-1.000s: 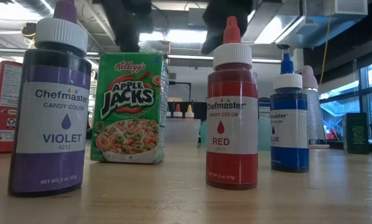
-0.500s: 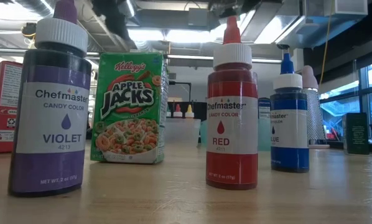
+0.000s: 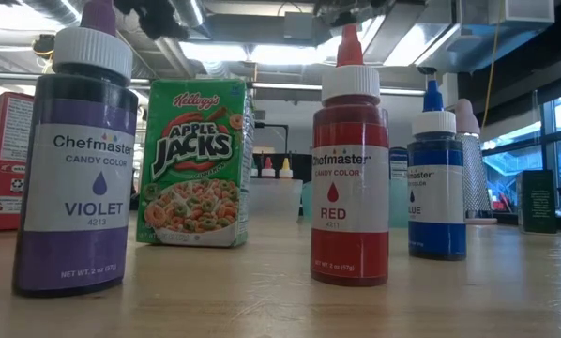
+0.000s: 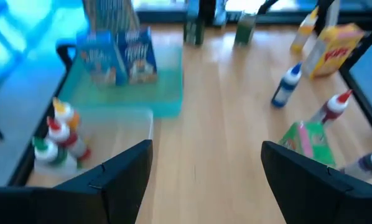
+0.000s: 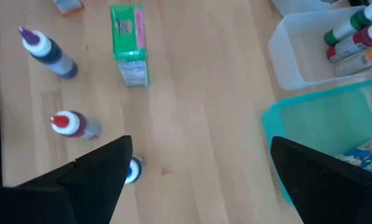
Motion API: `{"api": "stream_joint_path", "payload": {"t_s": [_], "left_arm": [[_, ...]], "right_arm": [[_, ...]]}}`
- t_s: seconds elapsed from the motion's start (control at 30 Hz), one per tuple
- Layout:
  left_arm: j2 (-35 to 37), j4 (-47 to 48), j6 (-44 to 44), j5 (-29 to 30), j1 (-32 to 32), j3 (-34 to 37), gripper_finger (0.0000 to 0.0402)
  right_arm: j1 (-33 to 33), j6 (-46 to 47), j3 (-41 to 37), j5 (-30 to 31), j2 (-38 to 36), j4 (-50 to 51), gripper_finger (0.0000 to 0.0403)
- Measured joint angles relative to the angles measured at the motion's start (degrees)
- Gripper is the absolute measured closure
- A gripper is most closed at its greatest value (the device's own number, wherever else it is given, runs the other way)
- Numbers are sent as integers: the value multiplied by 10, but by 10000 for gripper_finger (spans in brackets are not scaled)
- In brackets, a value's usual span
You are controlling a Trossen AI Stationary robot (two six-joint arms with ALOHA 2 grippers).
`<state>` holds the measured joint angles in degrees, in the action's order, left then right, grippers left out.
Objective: Pick & Place Kitchen Items
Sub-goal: Put the blue food coloring bottle into the transparent bin
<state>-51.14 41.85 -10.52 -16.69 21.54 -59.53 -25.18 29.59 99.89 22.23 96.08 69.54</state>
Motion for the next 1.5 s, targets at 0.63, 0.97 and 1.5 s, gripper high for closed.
{"api": "stream_joint_path", "payload": {"t_s": [0.63, 0.97, 1.5], "left_arm": [[11, -83, 53, 16, -81, 0, 107], [5, -86, 55, 16, -81, 1, 107], [-16, -86, 70, 16, -81, 1, 107]], "right_arm": [[-11, 75, -148, -120, 0, -72, 19], [-15, 47, -210, -135, 0, -169, 19], [-16, 44, -303, -156, 0, -292, 19]]}}
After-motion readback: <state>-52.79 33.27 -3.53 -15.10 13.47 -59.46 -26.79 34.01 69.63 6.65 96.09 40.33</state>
